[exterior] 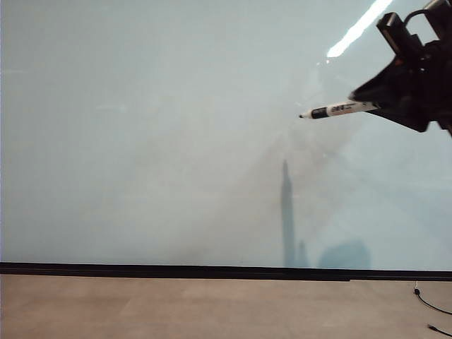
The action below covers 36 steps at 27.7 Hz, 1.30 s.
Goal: Pick up the pen on the shelf to the right of the whiteboard and draw a cross mark.
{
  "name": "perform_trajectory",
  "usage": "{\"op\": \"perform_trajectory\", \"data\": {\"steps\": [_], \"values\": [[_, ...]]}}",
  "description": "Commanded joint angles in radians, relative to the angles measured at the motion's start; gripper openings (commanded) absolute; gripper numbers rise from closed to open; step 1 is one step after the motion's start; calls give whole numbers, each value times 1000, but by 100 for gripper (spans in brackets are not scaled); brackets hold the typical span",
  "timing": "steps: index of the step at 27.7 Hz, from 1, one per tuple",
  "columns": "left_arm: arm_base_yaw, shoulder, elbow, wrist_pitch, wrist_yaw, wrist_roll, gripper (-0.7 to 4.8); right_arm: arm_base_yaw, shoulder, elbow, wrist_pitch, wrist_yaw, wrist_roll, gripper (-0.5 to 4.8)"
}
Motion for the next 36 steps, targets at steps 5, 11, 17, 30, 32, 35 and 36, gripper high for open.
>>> {"op": "perform_trajectory", "data": {"steps": [5, 11, 17, 30, 32, 35, 36], "values": [[0, 0, 3, 8, 3, 5, -5, 14, 80, 39, 122, 0, 55, -5], [0, 0, 3, 8, 3, 5, -5, 14, 84, 46, 131, 28, 59, -5], [0, 0, 3, 8, 3, 5, -5, 14, 84, 48, 127, 68, 59, -5], [0, 0, 3, 8, 4, 4, -4, 14, 146, 90, 130, 37, 56, -5], [0, 0, 3, 8, 3, 4, -5, 14, 149, 91, 132, 39, 56, -5], [0, 0, 3, 8, 3, 5, -4, 14, 152, 91, 132, 42, 56, -5], [0, 0, 3, 8, 3, 4, -4, 14, 152, 91, 131, 45, 56, -5]]}}
